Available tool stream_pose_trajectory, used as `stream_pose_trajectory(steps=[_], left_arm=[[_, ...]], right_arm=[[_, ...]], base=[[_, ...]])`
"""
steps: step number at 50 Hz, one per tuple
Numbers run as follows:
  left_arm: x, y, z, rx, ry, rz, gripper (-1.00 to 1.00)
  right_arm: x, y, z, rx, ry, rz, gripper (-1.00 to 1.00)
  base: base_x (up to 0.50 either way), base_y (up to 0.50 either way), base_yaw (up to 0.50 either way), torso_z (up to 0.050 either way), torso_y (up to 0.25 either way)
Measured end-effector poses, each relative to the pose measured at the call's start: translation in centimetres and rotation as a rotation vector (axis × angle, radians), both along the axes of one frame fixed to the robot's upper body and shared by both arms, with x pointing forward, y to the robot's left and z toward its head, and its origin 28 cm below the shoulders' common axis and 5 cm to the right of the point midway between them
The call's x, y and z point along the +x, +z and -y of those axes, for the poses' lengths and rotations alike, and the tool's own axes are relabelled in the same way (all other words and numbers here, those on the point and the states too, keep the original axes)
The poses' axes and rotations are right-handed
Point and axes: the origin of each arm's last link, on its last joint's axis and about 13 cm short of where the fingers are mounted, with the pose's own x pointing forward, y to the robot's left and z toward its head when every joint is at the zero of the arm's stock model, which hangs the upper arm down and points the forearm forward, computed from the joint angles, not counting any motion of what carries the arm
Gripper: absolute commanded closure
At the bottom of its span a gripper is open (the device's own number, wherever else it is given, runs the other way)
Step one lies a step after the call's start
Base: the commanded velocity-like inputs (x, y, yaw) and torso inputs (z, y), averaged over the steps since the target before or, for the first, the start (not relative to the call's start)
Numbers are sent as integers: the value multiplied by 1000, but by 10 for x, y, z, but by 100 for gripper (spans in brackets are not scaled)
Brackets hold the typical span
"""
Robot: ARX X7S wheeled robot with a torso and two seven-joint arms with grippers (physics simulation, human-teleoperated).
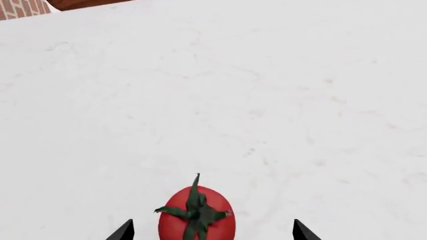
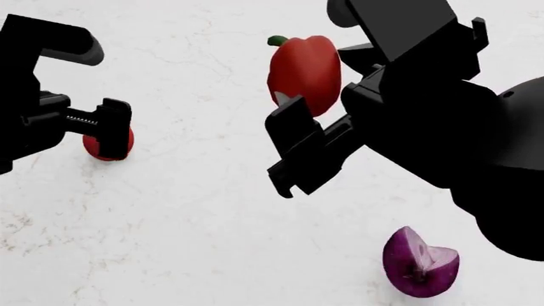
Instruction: Place the avocado, onion, tomato and bell pepper on the cutting board.
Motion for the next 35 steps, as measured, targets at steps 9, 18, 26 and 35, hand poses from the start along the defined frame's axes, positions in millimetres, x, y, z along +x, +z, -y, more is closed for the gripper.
stream_pose_trajectory(steps=[9, 18, 26, 35], left_arm=[[7, -10, 3, 3, 1, -7, -100], [13, -18, 5, 2, 8, -17, -100], [18, -25, 5, 6, 21, -24, -100], [23, -30, 4, 11, 37, -31, -100]], right_arm=[[-1, -4, -1, 3, 8, -7, 100], [-1, -6, -2, 7, 13, -10, 100], [-1, -7, -2, 9, 15, -12, 100], [-2, -8, -1, 11, 14, -13, 100]], base=[[0, 0, 0, 0, 0], [0, 0, 0, 0, 0], [0, 0, 0, 0, 0], [0, 0, 0, 0, 0]])
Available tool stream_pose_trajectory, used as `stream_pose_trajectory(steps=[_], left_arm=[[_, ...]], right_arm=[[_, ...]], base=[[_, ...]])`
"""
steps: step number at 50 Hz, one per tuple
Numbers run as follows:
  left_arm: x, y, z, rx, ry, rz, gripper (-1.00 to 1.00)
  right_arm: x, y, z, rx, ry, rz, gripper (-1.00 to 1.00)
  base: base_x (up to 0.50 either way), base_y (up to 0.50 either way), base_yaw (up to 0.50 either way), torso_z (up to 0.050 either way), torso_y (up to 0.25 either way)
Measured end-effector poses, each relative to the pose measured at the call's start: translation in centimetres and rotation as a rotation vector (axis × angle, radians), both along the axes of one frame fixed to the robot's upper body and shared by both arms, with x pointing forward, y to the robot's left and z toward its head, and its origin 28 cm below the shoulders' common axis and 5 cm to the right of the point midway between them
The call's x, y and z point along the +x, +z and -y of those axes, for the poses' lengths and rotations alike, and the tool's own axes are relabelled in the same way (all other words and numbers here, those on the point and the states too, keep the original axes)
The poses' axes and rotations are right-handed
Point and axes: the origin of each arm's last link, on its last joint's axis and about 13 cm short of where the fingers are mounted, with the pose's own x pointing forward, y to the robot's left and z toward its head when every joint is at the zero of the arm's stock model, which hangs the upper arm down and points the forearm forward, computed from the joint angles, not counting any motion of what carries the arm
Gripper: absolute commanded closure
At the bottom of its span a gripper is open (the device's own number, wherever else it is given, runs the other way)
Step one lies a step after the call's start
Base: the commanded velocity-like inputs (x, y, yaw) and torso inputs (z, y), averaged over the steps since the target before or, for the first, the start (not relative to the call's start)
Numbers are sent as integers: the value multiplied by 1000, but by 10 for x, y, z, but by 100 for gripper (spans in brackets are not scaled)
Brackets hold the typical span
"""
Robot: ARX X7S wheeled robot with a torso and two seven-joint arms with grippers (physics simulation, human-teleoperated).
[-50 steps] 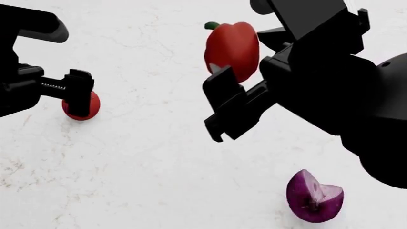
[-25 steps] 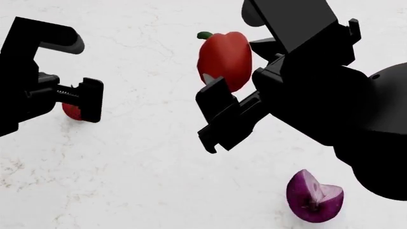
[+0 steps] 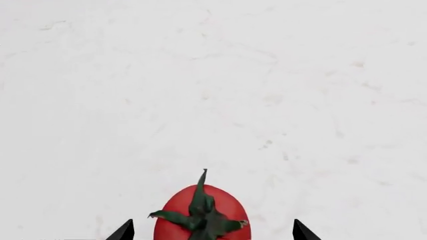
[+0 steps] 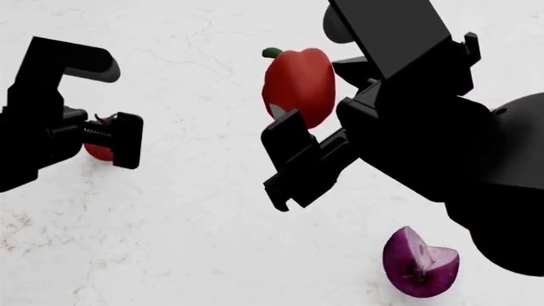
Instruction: Place the avocado, onion, tomato and bell pepper on the cutting board.
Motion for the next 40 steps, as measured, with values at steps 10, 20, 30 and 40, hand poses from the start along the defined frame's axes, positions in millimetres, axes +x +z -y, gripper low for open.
stream_pose_trajectory(steps=[10, 20, 30, 40], left_arm=[[4, -6, -1, 4, 12, -9, -100], [9, -15, -3, 2, 25, -20, -100], [14, -23, -4, -1, 35, -31, -100], [18, -31, -4, -3, 35, -38, 100]], right_arm=[[-1, -1, 0, 2, -1, -1, 100], [-2, -1, 0, -1, 2, -1, 100], [-4, 2, -1, -5, 3, 1, 100], [-6, 1, 1, -6, 1, 1, 100]], base=[[0, 0, 0, 0, 0], [0, 0, 0, 0, 0], [0, 0, 0, 0, 0], [0, 0, 0, 0, 0]])
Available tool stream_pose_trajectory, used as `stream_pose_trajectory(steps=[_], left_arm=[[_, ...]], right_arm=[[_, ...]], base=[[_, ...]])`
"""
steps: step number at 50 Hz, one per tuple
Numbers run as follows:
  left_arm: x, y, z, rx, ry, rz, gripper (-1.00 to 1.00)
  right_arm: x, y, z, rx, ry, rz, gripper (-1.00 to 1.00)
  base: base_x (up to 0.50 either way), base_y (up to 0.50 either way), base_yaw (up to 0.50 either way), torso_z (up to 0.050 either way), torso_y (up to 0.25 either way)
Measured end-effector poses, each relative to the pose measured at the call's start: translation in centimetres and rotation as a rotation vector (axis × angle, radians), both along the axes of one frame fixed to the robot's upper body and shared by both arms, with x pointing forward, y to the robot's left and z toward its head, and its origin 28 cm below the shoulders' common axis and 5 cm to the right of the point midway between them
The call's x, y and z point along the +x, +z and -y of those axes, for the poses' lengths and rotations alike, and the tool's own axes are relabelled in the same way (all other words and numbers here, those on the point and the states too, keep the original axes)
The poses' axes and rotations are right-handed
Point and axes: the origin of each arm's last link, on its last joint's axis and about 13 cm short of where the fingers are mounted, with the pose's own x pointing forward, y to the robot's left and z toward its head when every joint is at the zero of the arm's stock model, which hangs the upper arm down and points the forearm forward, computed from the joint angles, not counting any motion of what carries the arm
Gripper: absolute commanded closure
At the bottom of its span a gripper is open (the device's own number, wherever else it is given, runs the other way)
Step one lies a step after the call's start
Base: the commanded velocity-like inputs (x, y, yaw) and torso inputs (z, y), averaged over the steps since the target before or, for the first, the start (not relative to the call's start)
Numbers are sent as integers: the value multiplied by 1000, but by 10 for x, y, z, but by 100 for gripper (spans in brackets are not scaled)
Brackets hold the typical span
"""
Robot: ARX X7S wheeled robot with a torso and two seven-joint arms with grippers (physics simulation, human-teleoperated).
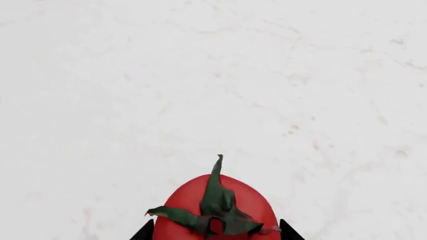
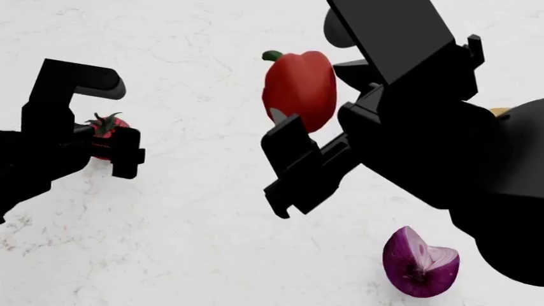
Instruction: Place the avocado, onion, tomato and bell pepper on the cutting board.
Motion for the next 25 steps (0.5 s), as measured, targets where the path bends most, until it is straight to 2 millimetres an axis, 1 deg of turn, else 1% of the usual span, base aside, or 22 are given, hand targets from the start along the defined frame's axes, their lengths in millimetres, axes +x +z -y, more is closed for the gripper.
stream_pose_trajectory(steps=[7, 14, 25], left_arm=[[0, -2, -1, 9, -5, 11, 100], [-6, -1, -2, 26, -13, 40, 100], [-25, 16, -2, 29, -43, 110, 100]], right_arm=[[-2, 0, 0, 1, -1, 1, 100], [-4, 1, 1, 4, -4, 7, 100], [-8, 5, 3, 21, -19, 33, 100]], base=[[0, 0, 0, 0, 0], [0, 0, 0, 0, 0], [0, 0, 0, 0, 0]])
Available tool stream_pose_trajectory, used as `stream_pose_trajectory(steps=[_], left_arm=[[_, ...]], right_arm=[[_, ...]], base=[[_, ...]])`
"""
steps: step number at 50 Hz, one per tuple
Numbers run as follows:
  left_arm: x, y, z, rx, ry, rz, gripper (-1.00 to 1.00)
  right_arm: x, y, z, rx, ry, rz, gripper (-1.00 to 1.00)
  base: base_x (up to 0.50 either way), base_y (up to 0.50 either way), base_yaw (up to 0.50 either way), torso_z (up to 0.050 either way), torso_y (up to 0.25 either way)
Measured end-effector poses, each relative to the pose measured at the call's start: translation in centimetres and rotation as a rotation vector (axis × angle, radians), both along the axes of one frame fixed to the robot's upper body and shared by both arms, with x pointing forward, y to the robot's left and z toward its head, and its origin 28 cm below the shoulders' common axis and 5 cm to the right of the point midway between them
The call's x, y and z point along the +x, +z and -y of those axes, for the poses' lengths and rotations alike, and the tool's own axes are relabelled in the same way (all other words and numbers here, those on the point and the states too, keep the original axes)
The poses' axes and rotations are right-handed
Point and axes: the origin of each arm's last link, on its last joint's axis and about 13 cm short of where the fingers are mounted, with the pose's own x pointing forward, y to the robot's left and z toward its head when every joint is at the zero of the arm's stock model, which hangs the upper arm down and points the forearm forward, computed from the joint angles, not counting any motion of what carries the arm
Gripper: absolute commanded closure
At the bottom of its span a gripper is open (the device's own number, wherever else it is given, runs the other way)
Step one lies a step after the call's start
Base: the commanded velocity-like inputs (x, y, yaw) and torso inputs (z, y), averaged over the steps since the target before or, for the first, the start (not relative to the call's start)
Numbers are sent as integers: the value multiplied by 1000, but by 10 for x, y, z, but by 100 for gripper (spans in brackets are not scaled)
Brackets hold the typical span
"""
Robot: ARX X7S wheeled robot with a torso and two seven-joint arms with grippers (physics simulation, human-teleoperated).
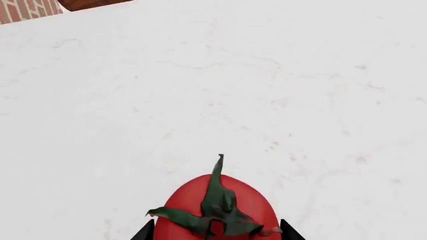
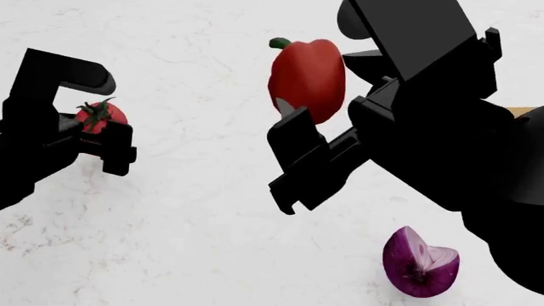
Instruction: Place the avocado, onion, tomato and bell pepper on the cutting board.
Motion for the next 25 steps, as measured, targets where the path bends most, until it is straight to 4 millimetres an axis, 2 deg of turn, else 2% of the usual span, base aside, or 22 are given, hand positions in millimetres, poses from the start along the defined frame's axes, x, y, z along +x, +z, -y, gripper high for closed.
stream_pose_trajectory(steps=[25], left_arm=[[-77, 54, 6, -38, -105, 207, 100]], right_arm=[[-16, -2, 17, 132, -116, 121, 100]], base=[[0, 0, 0, 0, 0]])
